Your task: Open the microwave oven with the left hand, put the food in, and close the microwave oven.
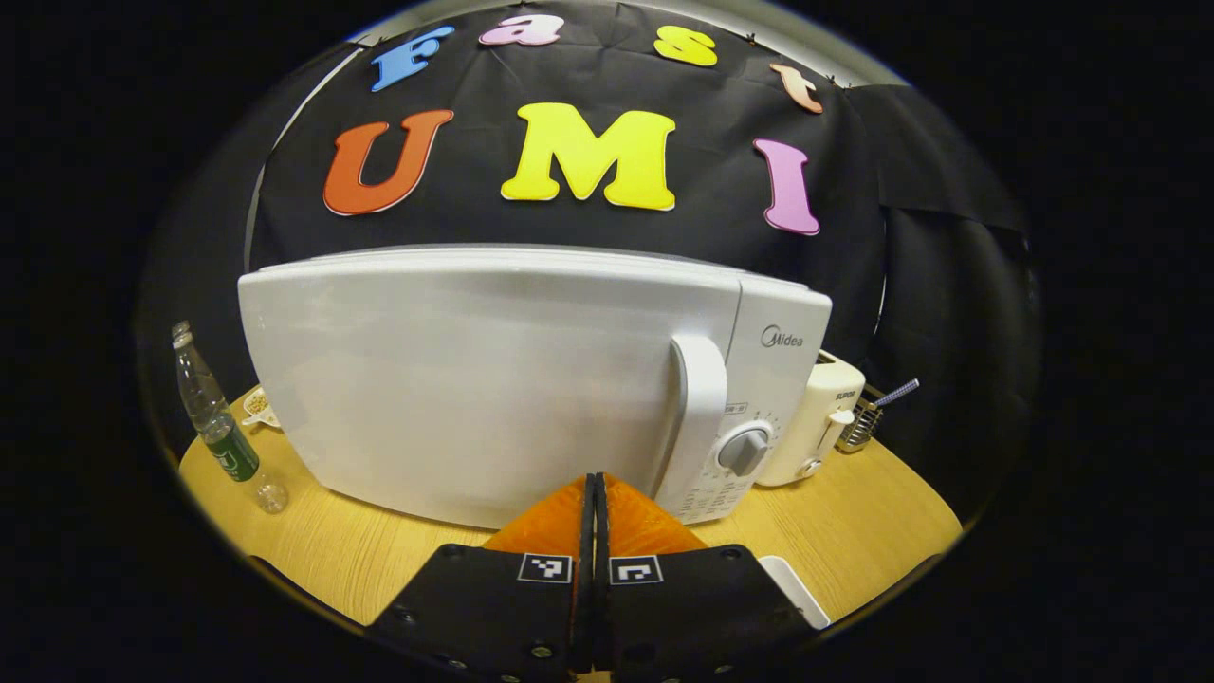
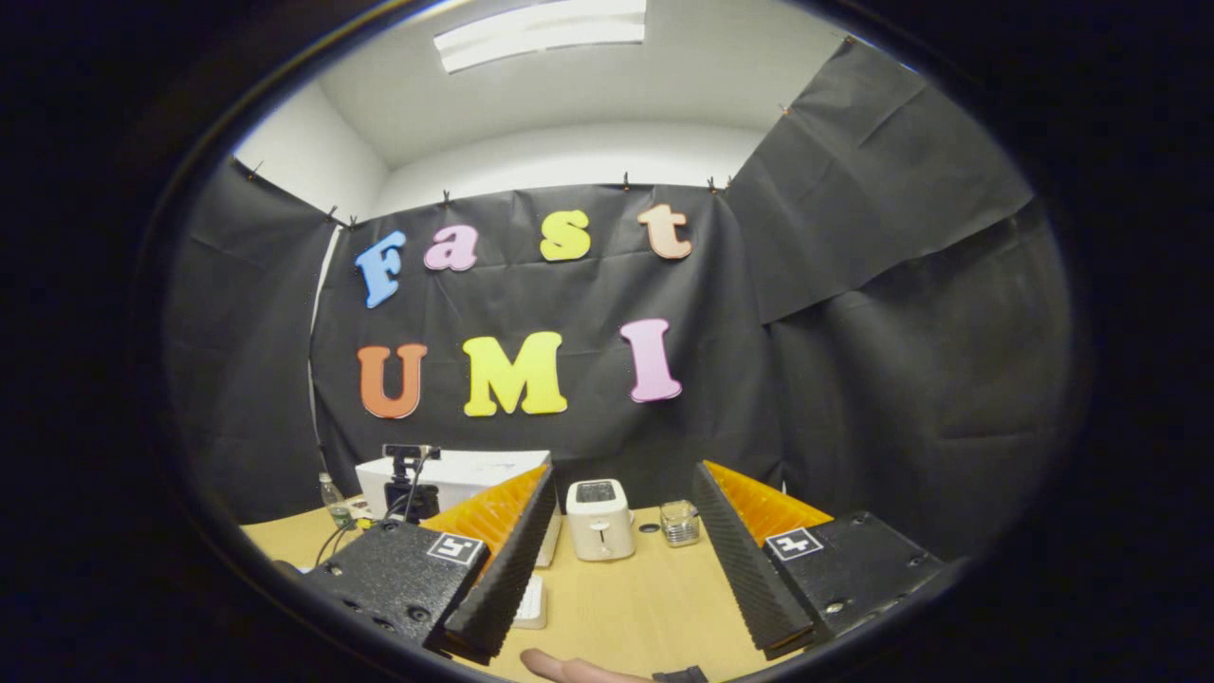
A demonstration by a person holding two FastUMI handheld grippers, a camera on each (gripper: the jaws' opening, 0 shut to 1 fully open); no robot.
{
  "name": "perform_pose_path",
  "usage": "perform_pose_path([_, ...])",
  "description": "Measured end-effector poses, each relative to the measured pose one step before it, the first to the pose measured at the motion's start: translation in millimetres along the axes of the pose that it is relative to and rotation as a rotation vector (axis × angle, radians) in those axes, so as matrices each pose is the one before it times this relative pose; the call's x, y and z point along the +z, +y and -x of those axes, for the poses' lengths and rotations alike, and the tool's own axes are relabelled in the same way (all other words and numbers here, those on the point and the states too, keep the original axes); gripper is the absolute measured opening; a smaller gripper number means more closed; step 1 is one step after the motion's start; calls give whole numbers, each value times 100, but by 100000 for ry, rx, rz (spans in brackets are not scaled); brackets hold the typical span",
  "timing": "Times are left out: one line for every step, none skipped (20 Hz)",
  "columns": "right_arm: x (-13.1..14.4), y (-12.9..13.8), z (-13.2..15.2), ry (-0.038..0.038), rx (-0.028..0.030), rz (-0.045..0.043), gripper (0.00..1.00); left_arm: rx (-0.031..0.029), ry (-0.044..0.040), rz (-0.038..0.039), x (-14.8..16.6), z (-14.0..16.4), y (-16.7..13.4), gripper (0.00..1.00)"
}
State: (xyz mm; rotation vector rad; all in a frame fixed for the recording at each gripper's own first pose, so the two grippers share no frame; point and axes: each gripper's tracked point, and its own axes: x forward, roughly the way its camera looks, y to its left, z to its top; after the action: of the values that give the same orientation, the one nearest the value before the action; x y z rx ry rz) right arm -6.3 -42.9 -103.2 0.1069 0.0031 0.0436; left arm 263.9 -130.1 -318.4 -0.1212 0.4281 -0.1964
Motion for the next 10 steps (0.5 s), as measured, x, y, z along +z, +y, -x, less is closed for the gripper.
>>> perform_pose_path([199, 342, 344, -177, 331, 471, 93, -931, -2898, 216, 1073, 1733, -232, 0])
perform_pose_path([200, 403, 365, -270, 234, 324, 93, -1228, -3141, -24, 1307, 1963, -266, 0])
perform_pose_path([362, 502, 413, -495, 747, 89, 93, -497, -3842, -1477, 1531, 1892, -139, 0])
perform_pose_path([217, 612, 385, -218, 908, -149, 93, 882, -3186, -1802, 1544, 1816, 280, 0])
perform_pose_path([278, 475, 501, -332, 469, -34, 93, 305, -1899, -1118, 1395, 1887, 95, 0])
perform_pose_path([356, 434, 319, -625, 189, 611, 93, 760, -627, -361, 1088, 1947, 153, 0])
perform_pose_path([306, 452, 359, -563, 156, 894, 93, 1148, -746, 209, 1116, 1797, 386, 0])
perform_pose_path([219, 421, 364, -385, 121, 580, 93, 1392, -395, 337, 997, 1624, 328, 0])
perform_pose_path([317, 506, 303, -449, 278, 225, 93, 735, -414, 227, 893, 1686, 292, 0])
perform_pose_path([171, 473, 380, -190, 284, 371, 93, 98, -1004, 76, 967, 1716, 307, 0])
